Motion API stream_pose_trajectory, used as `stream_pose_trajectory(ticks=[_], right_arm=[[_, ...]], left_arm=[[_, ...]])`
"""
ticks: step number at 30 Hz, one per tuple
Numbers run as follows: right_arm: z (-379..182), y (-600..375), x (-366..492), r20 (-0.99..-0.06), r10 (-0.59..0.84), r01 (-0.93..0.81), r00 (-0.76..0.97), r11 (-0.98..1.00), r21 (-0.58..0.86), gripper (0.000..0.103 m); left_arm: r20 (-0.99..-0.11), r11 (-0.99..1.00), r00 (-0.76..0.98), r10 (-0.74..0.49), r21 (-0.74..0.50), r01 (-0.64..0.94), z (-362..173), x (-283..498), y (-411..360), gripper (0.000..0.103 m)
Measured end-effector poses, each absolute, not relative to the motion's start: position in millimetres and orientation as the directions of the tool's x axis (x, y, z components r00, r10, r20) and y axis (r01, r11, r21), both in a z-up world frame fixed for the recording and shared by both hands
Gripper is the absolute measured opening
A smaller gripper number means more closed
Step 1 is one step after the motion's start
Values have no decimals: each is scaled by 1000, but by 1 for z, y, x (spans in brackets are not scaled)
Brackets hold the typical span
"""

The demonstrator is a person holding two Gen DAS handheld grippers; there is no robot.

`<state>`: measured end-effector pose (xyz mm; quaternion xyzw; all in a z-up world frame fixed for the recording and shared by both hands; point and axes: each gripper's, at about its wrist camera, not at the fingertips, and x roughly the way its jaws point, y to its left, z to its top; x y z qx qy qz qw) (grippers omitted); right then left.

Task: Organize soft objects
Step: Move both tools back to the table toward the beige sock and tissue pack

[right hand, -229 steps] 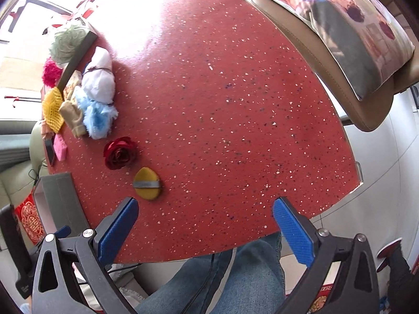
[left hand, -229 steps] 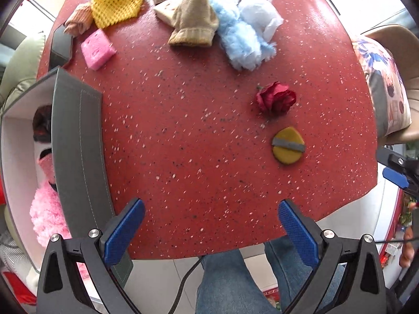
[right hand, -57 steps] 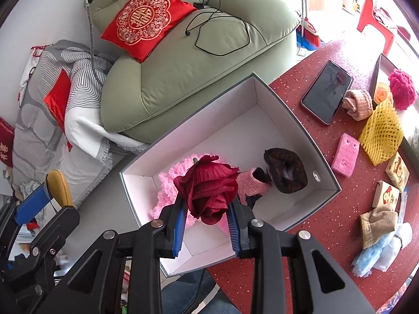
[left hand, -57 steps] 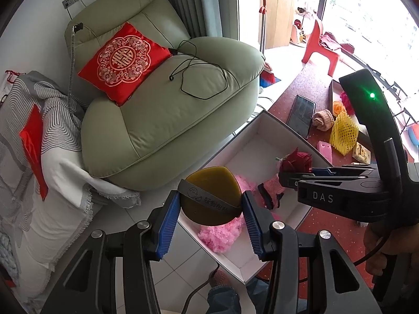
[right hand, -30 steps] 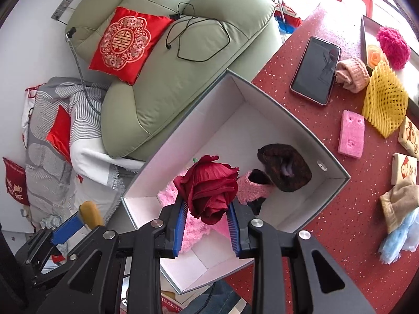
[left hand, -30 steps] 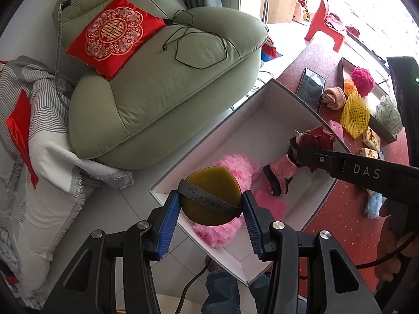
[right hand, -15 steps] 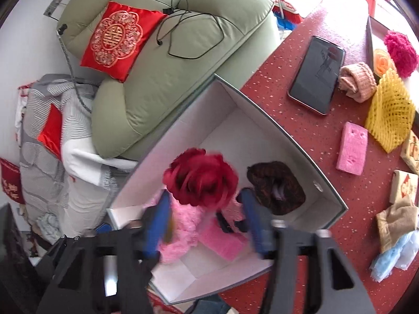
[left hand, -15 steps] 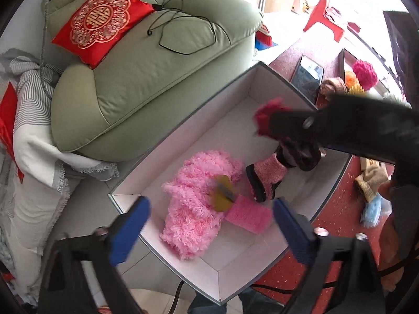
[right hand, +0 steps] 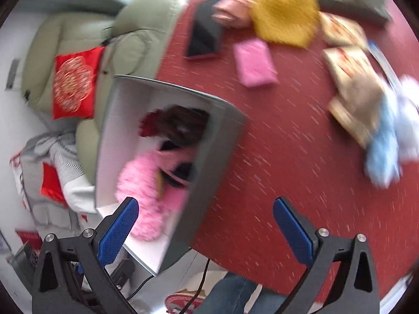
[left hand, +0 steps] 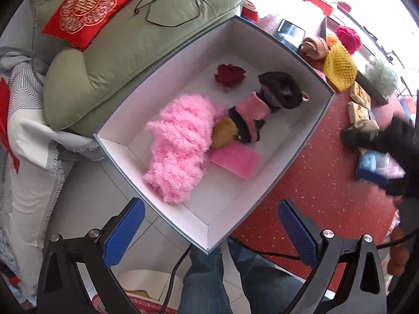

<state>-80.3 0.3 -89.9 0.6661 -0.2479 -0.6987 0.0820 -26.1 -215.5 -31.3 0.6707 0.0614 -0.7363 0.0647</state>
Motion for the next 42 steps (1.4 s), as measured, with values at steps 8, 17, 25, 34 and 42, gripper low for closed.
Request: stream_pose_trajectory(ticks=[8, 17, 25, 34, 42], right_arm=[[-123, 56, -33, -896, -443, -502, -21, -771, 392, 103], [-85, 56, -38, -918, -373, -486, -131, -783, 388, 103], [-134, 64, 8, -867, -499, -732, -10, -587, 346, 103], [-145, 79, 78, -911, -410, -776, -43, -561, 290, 103], [-143, 111, 130, -957, -287, -794, -43, -571, 207, 103]], left_arm=[[-837, -984, -547, -17, -82, 157, 81, -20, -228, 102], [-713, -968, -687, 142, -244, 53, 148, 13, -247, 102], [-840, -969, -526, 136, -224, 108, 111, 23, -256, 102], [-902, -964, -378, 209, -255, 76, 51, 50, -255, 102], [-919, -951, -270, 287, -307, 34, 15, 68, -239, 102]])
